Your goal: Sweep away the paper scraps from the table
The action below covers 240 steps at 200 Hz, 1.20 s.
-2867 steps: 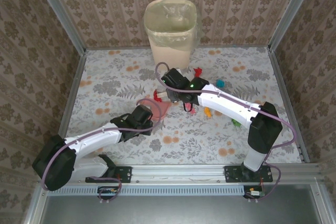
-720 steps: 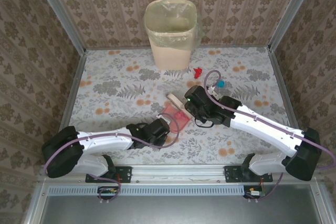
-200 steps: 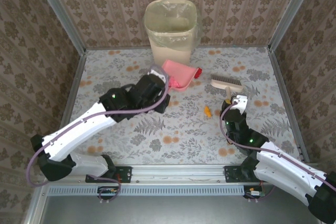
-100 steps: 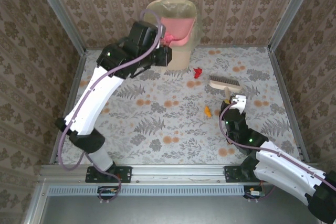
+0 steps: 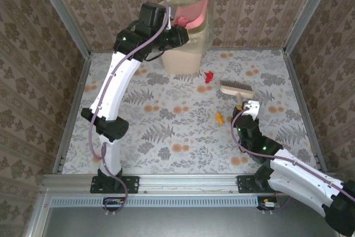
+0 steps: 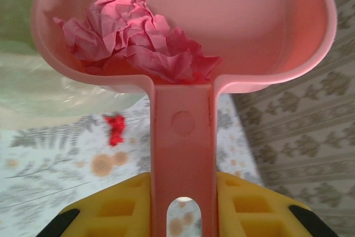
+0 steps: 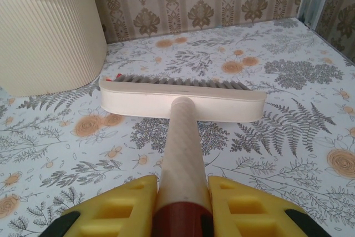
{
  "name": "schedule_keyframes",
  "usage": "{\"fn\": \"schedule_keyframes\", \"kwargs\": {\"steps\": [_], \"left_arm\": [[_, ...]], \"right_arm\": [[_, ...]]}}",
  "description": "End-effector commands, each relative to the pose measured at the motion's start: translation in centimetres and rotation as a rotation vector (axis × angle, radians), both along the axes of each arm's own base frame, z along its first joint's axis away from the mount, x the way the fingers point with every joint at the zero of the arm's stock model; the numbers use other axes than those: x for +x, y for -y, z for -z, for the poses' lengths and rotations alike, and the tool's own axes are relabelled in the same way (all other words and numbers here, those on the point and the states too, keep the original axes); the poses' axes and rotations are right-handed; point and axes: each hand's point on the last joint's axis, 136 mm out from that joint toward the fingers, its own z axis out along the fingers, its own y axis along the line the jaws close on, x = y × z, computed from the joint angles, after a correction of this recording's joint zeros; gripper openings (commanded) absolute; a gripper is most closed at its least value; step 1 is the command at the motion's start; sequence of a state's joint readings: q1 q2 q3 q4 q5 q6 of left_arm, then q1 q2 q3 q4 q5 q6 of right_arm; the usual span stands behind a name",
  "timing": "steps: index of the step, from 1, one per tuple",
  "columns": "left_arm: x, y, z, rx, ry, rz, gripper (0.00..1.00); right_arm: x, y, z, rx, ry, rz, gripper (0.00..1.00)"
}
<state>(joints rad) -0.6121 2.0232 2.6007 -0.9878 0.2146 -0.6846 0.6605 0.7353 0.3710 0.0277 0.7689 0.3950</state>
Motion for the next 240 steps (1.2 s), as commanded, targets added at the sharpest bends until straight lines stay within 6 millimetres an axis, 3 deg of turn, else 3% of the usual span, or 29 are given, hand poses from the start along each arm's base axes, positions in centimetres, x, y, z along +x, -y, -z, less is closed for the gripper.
{"fn": "schedule_keyframes", "kwargs": {"steps": [1,57,85,173,240], "left_arm": [[1.9,1.9,-2.8,-0.247,-0.033,0.048,0.00],[6.4,2.8,-2.4,-0.483,-0.156,-0.011,0.00],[7.0,3.4,-3.5,-0.554,-0.144,-0.004,0.00],[10.1,4.0,-3.1,-0.837,-0.234,0.001,0.00],[10.3,4.4,-3.0,-0.935,-0.261,0.033,0.00]], "right_arm": [[0.4,-0.2,-1.1,0.027,0.042,-0.002,0.00],[0.5,-0.3,-1.0,0.025,0.042,-0.008,0.00],[0.6,-0.7,-0.9,0.028,0.036,-0.026,0.00],[0.7,-1.1,-0.8,0.026,0.030,-0.042,0.00],[0.8,-1.2,-0.6,0.020,0.024,-0.046,0.00]]}}
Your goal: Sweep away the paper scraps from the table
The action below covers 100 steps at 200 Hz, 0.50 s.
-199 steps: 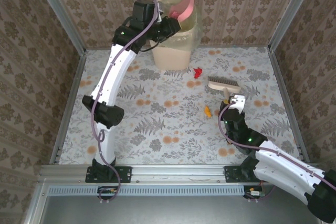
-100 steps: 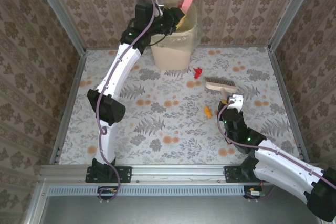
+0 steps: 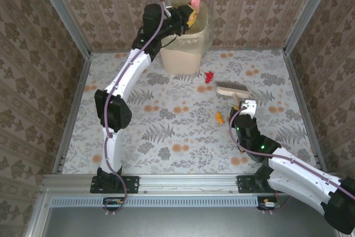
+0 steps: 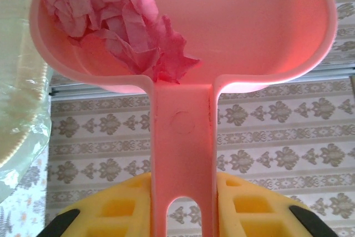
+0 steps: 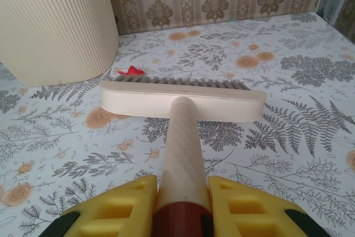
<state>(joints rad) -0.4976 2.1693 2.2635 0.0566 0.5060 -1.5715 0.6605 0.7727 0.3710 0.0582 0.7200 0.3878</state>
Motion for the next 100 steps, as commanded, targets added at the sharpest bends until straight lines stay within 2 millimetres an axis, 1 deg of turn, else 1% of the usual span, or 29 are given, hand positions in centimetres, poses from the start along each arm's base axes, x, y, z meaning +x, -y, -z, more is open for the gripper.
{"fn": "schedule_keyframes", "kwargs": {"steps": [1,46,69,87,100], "left_arm": [[-0.7,-0.2,-2.1,-0.090,0.033,0.027,0.00],[-0.6,-1.2,-2.2,-0.158,0.028,-0.005,0.00],[-0.4,-1.2,-2.1,-0.203,0.014,0.000,0.00],[-0.4,-1.2,-1.6,-0.247,-0.012,-0.006,0.00],[-0.5,-1.4,-2.1,-0.263,0.003,-0.023,0.00]], "right_arm": [[0.4,-0.1,-1.2,0.016,0.043,0.000,0.00],[0.4,-0.1,-1.2,0.014,0.043,0.002,0.00],[0.5,-0.2,-1.1,0.012,0.041,-0.003,0.00],[0.5,-0.2,-1.0,0.008,0.040,-0.005,0.00],[0.5,-0.2,-1.0,0.006,0.040,-0.006,0.00]]}}
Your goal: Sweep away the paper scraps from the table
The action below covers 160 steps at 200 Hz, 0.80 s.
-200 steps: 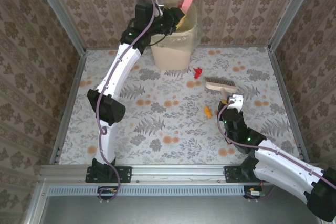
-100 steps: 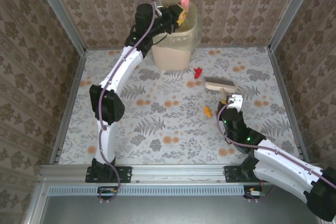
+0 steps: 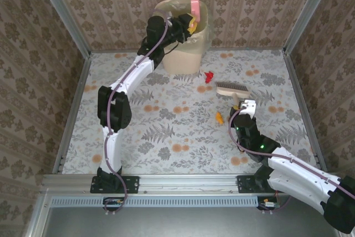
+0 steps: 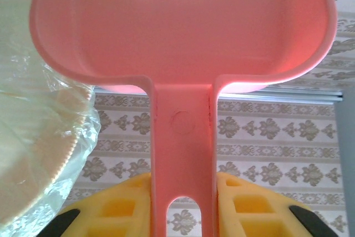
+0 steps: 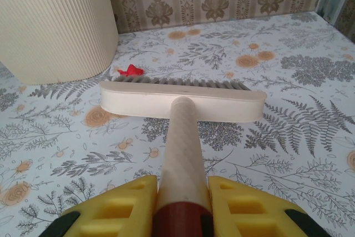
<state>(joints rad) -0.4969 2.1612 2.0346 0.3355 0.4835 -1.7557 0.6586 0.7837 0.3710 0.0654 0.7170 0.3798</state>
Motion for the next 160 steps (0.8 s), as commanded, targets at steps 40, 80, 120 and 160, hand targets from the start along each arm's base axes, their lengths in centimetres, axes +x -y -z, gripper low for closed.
{"fn": "schedule_keyframes", "kwargs": {"steps": [40,80,120,160], "left_arm": [[-1.5,-1.5,-5.9,-0.109,0.110,-0.026,0.00],[-2.7,-1.2,-7.0,-0.068,0.160,0.005,0.00],[-5.2,-1.5,-9.1,-0.022,0.231,0.040,0.00],[-8.2,-1.2,-9.8,0.037,0.269,0.098,0.00]], "right_arm": [[0.5,-0.3,-1.1,0.013,0.044,-0.008,0.00],[0.5,-0.2,-1.1,0.010,0.044,-0.005,0.00],[0.4,-0.1,-1.1,0.010,0.043,0.004,0.00],[0.3,0.3,-1.2,0.008,0.045,0.019,0.00]]}}
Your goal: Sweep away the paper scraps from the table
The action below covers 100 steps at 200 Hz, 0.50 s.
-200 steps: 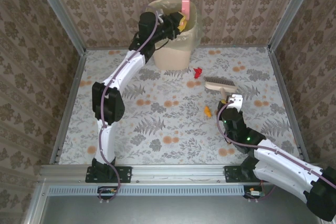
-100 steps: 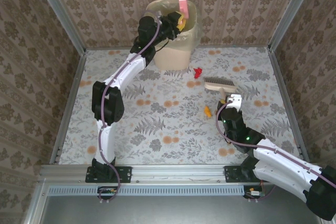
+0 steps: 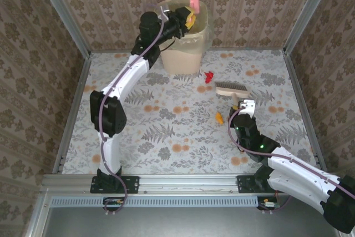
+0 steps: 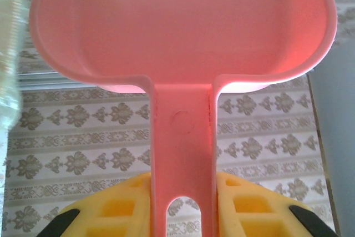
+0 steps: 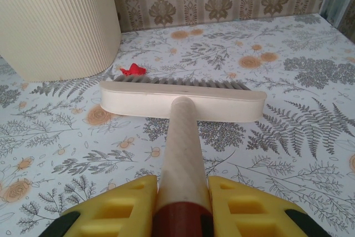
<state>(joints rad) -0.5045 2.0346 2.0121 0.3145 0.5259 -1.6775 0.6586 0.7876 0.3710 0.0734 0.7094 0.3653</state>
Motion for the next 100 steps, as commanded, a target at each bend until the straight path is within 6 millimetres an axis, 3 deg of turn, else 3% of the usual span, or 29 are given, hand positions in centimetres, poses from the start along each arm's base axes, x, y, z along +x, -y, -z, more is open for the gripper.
{"fn": "schedule_keyframes", "kwargs": {"steps": [1,67,100], "left_arm": [[-4.3,-0.2,-3.8,0.033,0.128,0.061,0.00],[-12.8,0.2,-1.4,0.271,0.201,0.141,0.00],[-17.2,-0.4,0.8,0.415,0.276,0.161,0.00]], "right_arm": [[0.2,0.5,-1.2,0.017,0.045,0.031,0.00],[-0.1,1.1,-1.4,0.021,0.058,0.058,0.00],[-0.2,1.5,-1.5,0.022,0.065,0.076,0.00]]}}
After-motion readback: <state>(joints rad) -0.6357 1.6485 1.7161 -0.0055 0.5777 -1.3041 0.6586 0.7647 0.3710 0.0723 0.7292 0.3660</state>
